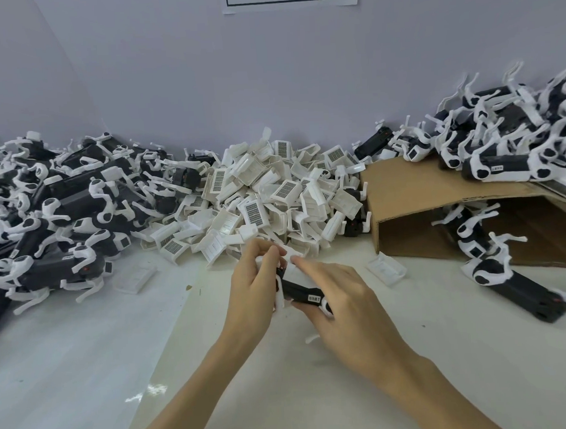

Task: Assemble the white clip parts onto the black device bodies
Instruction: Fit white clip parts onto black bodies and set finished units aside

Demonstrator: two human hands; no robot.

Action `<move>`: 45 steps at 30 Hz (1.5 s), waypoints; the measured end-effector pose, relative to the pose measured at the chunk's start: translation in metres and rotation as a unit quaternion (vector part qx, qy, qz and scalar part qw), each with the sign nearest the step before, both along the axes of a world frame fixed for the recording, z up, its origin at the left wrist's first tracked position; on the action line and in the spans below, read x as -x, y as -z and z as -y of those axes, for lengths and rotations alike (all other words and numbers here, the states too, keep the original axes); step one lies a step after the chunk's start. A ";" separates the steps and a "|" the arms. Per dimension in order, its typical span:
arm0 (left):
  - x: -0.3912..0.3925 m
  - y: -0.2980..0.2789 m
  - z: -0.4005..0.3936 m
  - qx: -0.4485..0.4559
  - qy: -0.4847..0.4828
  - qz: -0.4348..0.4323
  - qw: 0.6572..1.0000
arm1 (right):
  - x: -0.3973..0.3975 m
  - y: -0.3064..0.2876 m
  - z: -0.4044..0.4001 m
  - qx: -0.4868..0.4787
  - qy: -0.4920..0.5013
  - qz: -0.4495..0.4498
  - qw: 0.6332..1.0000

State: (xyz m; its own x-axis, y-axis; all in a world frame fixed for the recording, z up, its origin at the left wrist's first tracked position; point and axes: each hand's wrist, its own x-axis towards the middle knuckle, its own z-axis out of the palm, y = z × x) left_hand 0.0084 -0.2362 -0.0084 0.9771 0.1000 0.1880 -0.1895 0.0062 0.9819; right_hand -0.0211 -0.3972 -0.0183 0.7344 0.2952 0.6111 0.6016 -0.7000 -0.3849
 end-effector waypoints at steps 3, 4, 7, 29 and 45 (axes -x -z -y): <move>0.001 -0.002 0.001 -0.002 0.016 0.004 1.000 | -0.002 -0.002 0.006 -0.005 0.009 0.014 1.000; 0.002 -0.002 0.001 -0.003 0.019 0.006 1.000 | -0.002 -0.002 0.006 -0.008 0.008 0.012 1.000; 0.001 -0.002 0.000 -0.005 0.022 0.014 1.000 | 0.000 0.000 0.001 -0.012 -0.016 -0.008 1.000; 0.011 -0.008 0.006 -0.049 -0.018 0.100 0.994 | -0.008 -0.002 0.012 -0.009 -0.042 -0.091 0.995; 0.003 -0.010 -0.020 -0.291 0.068 0.192 0.935 | -0.011 -0.022 0.035 -0.097 -0.003 -0.049 0.994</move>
